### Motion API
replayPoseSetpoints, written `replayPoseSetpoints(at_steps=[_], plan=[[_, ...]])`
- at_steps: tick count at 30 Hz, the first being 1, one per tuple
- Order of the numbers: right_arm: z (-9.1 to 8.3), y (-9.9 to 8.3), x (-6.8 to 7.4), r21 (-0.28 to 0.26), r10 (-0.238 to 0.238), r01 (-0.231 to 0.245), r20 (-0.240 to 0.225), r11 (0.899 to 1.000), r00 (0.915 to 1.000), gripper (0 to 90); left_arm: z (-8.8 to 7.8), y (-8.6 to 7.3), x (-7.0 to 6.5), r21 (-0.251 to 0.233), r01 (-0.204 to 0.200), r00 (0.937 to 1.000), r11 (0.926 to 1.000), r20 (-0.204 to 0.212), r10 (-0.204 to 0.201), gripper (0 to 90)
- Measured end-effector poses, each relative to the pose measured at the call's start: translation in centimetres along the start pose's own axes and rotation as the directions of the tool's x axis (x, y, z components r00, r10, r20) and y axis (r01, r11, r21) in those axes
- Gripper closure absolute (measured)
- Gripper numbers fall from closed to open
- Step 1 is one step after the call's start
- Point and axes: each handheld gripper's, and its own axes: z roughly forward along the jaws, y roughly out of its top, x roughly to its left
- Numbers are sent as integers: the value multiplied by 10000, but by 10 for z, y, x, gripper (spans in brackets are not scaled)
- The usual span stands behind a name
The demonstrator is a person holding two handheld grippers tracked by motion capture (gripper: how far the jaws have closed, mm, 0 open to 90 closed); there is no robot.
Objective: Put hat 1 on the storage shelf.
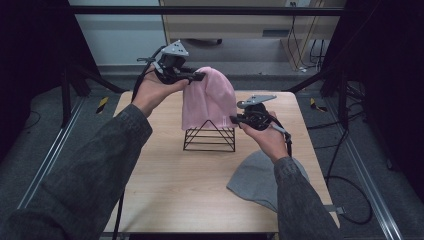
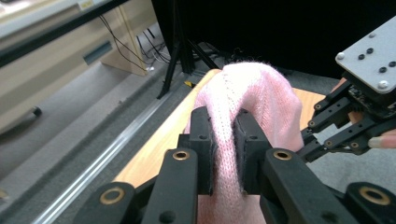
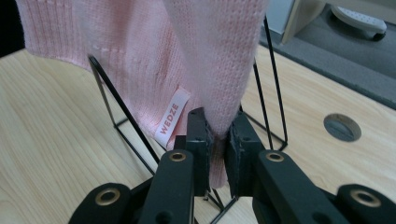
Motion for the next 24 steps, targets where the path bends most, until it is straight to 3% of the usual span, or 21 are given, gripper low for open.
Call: replayPoseSetpoints(at_steps=[8, 10, 14, 24], plan=[[0, -9, 2, 263, 165, -163, -79, 9995, 9998, 662, 6, -5, -10, 100, -14, 9997, 9999, 239, 11, 795], [-2, -13, 2, 441, 107, -106, -4, 9990, 9999, 548, 8, -7, -15, 172, 5, 9996, 9999, 286, -10, 795], [-12, -16, 2, 446, 193, -206, 307, 9988, 9993, 448, 12, -10, -20, 247, -93, 9992, 9997, 379, 83, 795], [-28, -24, -8, 596, 274, -338, 1059, 9976, 9940, 396, 21, -31, -28, 468, -65, 9989, 9989, 474, 43, 795]])
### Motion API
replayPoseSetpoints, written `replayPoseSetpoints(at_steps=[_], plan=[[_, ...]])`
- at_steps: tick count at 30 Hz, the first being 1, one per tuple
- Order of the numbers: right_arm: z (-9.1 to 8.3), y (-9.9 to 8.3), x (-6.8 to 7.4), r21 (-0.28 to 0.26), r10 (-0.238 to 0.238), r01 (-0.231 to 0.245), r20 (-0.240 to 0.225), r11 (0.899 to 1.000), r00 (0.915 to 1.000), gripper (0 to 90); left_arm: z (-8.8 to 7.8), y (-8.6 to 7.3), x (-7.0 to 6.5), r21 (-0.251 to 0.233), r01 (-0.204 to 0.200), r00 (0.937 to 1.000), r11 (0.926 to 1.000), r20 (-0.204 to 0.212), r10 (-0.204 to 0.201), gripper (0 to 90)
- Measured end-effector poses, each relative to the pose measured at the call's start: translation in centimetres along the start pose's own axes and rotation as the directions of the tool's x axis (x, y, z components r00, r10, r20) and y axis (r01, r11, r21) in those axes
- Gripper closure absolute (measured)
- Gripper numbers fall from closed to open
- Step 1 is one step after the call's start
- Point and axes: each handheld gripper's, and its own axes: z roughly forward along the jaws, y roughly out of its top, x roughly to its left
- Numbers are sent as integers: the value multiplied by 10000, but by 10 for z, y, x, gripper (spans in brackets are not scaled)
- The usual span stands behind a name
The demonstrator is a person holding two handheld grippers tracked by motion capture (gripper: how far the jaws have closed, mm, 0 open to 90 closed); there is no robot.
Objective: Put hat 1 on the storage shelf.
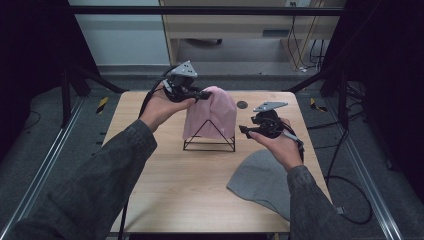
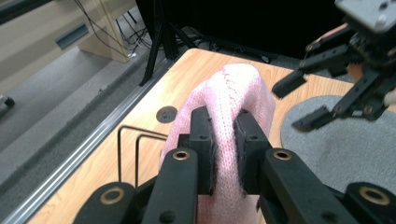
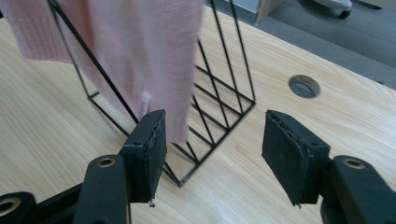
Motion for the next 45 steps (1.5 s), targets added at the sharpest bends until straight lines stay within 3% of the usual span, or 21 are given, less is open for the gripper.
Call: replayPoseSetpoints(at_steps=[10, 15, 16, 22, 32, 37, 40, 45], plan=[[-18, -35, -20, 427, 729, -753, 537, 9962, 9959, 339, 6, -19, -5, 343, 257, 9996, 9991, -93, -254, 792], [-30, -51, -27, 494, 905, -949, 845, 9943, 9923, 320, 5, -19, -8, 535, 218, 9995, 9983, -258, -205, 790], [-39, -59, -32, 441, 1133, -1179, 959, 9920, 9889, 305, 4, -18, -8, 574, 258, 9993, 9980, -269, -243, 789], [-58, -81, -43, 368, 1688, -1728, 927, 9843, 9813, 261, 6, -19, -14, 807, 247, 9987, 9964, -467, -210, 786], [-75, -117, -47, 563, 1775, -1865, 1370, 9808, 9745, 399, 10, -26, -15, 1242, 428, 9965, 9913, -765, -334, 784], [-76, -132, -51, 709, 1858, -1982, 1520, 9776, 9708, 492, 14, -31, -12, 1186, 800, 9950, 9897, -682, -723, 761], [-77, -135, -53, 707, 1930, -2056, 1531, 9761, 9692, 536, 13, -32, -14, 894, 974, 9939, 9912, -609, -922, 686], [-76, -137, -56, 815, 1937, -2082, 1574, 9747, 9683, 576, 0, -34, -25, 546, 934, 9918, 9941, -929, -881, 549]])
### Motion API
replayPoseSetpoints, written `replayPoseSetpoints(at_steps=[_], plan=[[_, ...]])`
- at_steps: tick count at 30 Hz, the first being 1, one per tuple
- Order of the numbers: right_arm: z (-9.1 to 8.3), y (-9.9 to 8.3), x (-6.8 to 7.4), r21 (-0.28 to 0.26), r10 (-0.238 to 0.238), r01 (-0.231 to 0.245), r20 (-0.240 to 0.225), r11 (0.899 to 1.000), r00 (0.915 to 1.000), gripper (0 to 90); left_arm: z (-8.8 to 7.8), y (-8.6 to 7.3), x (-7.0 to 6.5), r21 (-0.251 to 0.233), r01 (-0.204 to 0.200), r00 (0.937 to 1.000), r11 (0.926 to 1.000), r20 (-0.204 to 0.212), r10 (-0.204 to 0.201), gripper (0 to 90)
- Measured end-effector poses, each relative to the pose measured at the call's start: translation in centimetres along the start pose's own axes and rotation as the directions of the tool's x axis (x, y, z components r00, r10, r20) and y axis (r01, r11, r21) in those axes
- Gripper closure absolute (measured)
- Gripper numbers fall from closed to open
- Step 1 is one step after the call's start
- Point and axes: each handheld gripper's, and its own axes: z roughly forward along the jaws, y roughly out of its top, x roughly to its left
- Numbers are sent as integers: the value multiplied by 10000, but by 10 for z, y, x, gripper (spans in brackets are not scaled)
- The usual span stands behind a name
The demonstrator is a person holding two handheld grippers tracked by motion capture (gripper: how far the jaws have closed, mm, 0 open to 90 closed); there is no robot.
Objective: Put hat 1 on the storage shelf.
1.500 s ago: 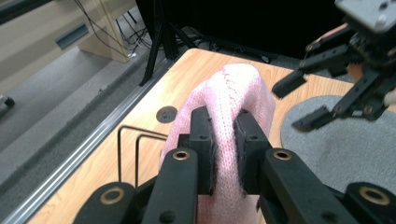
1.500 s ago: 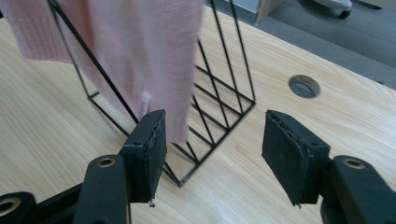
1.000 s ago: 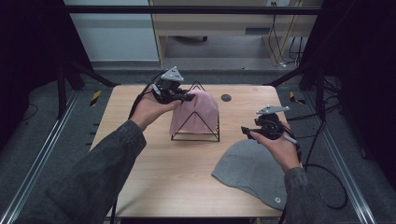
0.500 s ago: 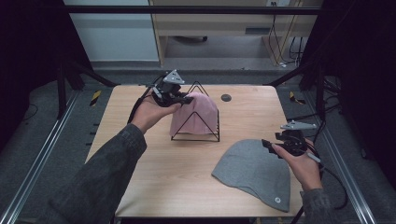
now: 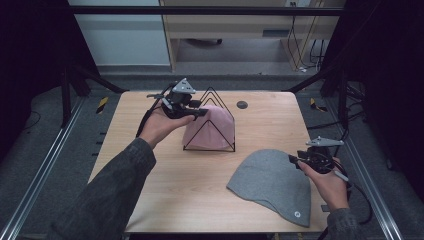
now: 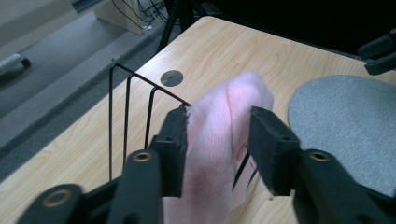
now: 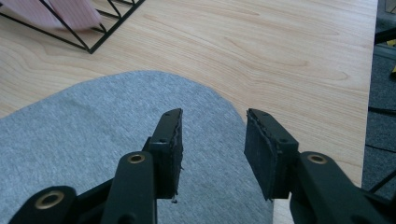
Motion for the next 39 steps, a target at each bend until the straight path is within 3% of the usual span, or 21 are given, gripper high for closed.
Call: replayPoseSetpoints(at_steps=[2, 10, 20, 23, 24, 26, 27, 29, 32, 35, 37, 38, 39], plan=[[0, 0, 0, 0, 94, -94, -3, 10000, 10000, 583, -3, -2, -1, -12, 26, 10000, 10000, -41, -26, 503], [9, 0, -3, 225, 219, -223, 182, 9995, 9996, 619, -33, -34, -13, -144, 90, 9985, 9999, -529, -98, 337], [19, 2, -7, 678, 623, -639, 248, 9957, 9977, 644, -62, -90, -27, 358, 151, 9972, 9992, -736, -125, 171], [23, 0, -11, 848, 900, -920, 276, 9921, 9956, 637, -63, -115, -27, 540, 490, 9965, 9973, -708, -451, 118], [24, -1, -13, 924, 946, -970, 296, 9910, 9951, 636, -63, -115, -27, 540, 490, 9965, 9973, -708, -451, 107], [27, -3, -17, 979, 1132, -1157, 304, 9885, 9931, 631, -63, -133, -28, 740, 693, 9953, 9948, -726, -639, 94], [28, -5, -18, 1053, 1235, -1259, 292, 9864, 9919, 628, -61, -152, -32, 872, 957, 9931, 9916, -767, -891, 94], [30, -7, -22, 1182, 1339, -1374, 375, 9834, 9903, 619, -59, -168, -37, 1019, 1000, 9934, 9898, -671, -934, 94], [30, -9, -26, 1343, 1589, -1635, 439, 9774, 9863, 606, -60, -180, -42, 1090, 961, 9932, 9894, -768, -880, 94], [31, -13, -28, 1458, 1653, -1717, 549, 9743, 9847, 599, -67, -212, -47, 1034, 583, 9912, 9929, -1243, -452, 95], [31, -16, -27, 1491, 1727, -1789, 540, 9725, 9835, 594, -70, -227, -44, 1732, 586, 9914, 9832, -1252, -370, 122], [31, -17, -27, 1498, 1687, -1745, 508, 9732, 9844, 589, -70, -227, -44, 1732, 586, 9914, 9832, -1252, -370, 110], [32, -17, -26, 1532, 1699, -1758, 506, 9724, 9842, 583, -77, -230, -40, 1575, 621, 9862, 9856, -1612, -364, 103]])
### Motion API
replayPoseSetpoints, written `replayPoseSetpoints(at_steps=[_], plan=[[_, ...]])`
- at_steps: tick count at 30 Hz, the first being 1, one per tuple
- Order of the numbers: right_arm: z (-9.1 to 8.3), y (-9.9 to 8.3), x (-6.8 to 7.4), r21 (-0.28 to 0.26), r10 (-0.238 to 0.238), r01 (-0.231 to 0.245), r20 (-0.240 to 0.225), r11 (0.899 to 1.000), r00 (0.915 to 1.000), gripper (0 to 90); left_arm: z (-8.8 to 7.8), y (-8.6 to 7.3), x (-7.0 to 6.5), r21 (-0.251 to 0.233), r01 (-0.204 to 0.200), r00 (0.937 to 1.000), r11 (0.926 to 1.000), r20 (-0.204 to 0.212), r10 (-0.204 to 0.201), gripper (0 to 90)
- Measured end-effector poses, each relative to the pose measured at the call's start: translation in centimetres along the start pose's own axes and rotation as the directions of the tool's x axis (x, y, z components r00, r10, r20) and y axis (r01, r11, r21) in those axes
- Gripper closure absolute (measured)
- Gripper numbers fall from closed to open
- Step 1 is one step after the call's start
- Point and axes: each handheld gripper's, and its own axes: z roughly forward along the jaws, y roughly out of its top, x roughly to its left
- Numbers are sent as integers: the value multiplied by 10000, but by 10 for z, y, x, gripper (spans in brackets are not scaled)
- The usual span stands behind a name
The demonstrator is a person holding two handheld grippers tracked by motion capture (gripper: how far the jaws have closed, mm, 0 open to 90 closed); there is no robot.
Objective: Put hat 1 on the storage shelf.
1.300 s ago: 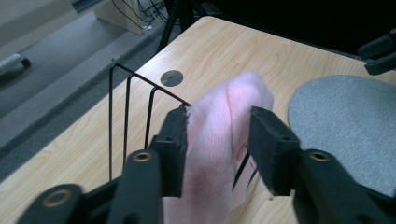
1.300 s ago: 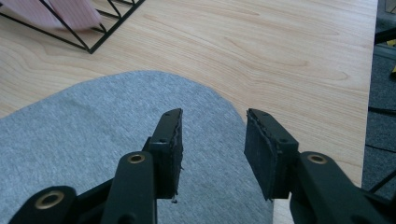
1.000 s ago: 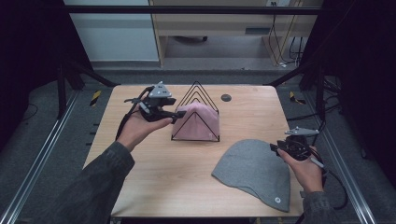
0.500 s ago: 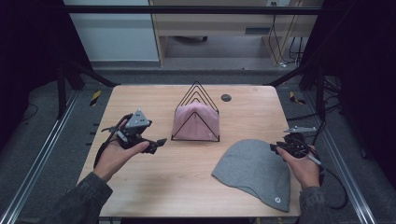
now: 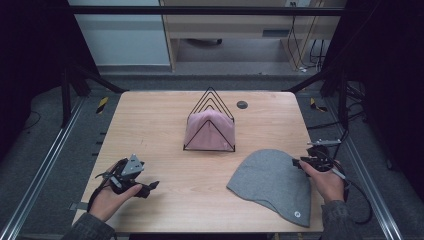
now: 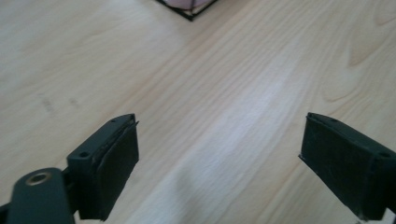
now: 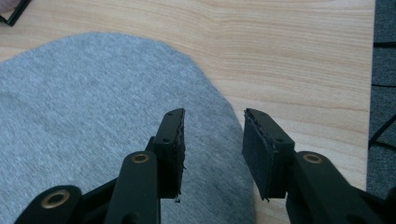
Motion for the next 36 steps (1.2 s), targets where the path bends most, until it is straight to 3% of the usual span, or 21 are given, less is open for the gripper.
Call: replayPoseSetpoints(at_steps=[3, 4, 5, 9, 16, 23, 29, 31, 34, 36], plan=[[2, -2, 1, -11, -153, 154, 101, 9999, 9998, 567, -7, -2, 9, -279, 666, 9977, 9974, -89, -669, 105], [2, -2, 1, -11, -153, 154, 101, 9999, 9998, 567, -7, -2, 9, -279, 666, 9977, 9974, -89, -669, 104], [3, -2, 1, -1, -83, 83, 159, 10000, 9998, 550, -8, -3, 11, -122, 658, 9971, 9978, -370, -662, 104], [7, -2, 0, 73, -92, 90, 252, 9999, 9996, 524, -5, -5, 12, 225, 509, 9974, 9985, -518, -496, 104], [13, -3, 3, 340, -251, 240, 321, 9991, 9992, 532, -4, -6, 14, 176, 570, 9964, 9982, -638, -557, 104], [13, -6, 9, 467, -837, 820, 347, 9955, 9959, 601, -4, -6, 14, 232, 520, 9960, 9984, -741, -501, 97], [12, -6, 16, 646, -1464, 1449, 204, 9873, 9890, 775, -1, -6, 14, 555, 357, 9951, 9978, -939, -304, 81], [12, -6, 17, 649, -1608, 1602, 46, 9850, 9870, 844, -1, -7, 14, 486, 503, 9939, 9976, -1006, -452, 64], [12, -6, 19, 670, -1632, 1633, -81, 9843, 9866, 861, 0, -8, 15, 514, 564, 9936, 9971, -1004, -510, 61], [8, -6, 22, 509, -1445, 1467, -442, 9879, 9885, 864, 0, -9, 16, 427, 683, 9951, 9967, -742, -650, 61]])
